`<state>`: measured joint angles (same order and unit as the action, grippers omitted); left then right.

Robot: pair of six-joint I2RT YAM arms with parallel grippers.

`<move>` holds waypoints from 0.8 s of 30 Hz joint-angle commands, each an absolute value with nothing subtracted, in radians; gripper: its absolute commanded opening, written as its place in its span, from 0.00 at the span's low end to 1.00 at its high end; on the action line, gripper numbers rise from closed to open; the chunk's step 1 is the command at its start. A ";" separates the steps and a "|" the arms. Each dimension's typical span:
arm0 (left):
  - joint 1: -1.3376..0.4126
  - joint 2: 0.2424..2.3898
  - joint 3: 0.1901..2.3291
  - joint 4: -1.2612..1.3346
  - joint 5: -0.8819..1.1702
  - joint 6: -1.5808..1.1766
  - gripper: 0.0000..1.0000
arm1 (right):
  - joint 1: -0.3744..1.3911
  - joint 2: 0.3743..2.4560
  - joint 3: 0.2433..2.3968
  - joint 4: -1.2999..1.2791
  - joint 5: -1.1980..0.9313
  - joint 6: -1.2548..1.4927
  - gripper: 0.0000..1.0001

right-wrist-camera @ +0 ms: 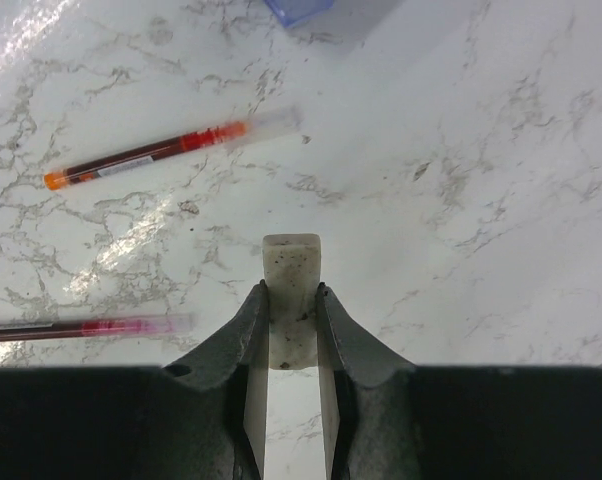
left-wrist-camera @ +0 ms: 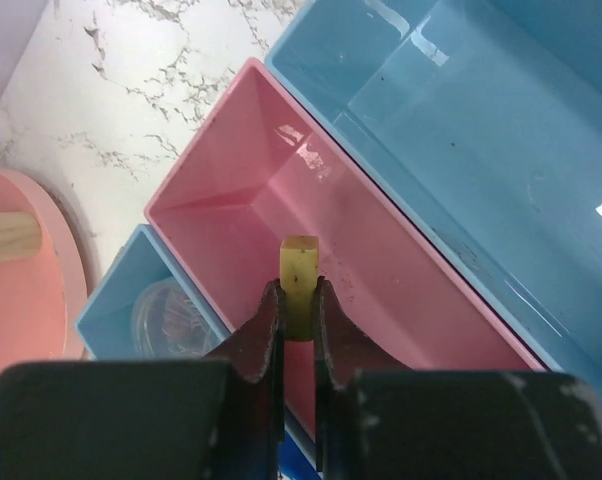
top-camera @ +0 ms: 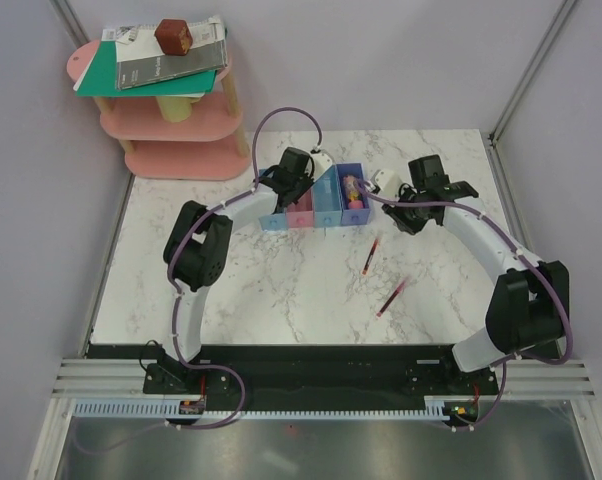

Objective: Sort the stationery into containers
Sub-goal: Pick up the stationery from the center of the board.

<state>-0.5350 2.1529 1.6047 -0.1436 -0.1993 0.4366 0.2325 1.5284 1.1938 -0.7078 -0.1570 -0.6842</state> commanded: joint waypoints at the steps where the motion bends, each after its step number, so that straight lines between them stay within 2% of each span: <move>1: -0.529 2.164 1.649 -0.086 -0.163 0.459 0.27 | 0.230 1.512 1.304 -0.741 -0.170 -0.663 0.22; 7: -0.529 2.157 1.644 -0.086 -0.140 0.457 0.53 | 0.230 1.535 1.405 -0.758 -0.170 -0.669 0.21; 10: -0.531 2.135 1.637 -0.086 -0.135 0.453 0.59 | 0.233 1.554 1.454 -0.762 -0.179 -0.666 0.21; 16: -0.531 2.062 1.632 -0.103 -0.124 0.433 0.62 | 0.242 1.617 1.571 -0.765 -0.205 -0.640 0.20; 24: -0.532 1.737 1.493 -0.130 -0.117 0.409 0.61 | 0.276 1.762 1.721 -0.712 -0.210 -0.601 0.18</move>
<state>-0.5316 1.9766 1.5555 -0.1383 -0.1371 0.4343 0.2596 1.6978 1.6386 -0.7624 -0.1871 -0.6418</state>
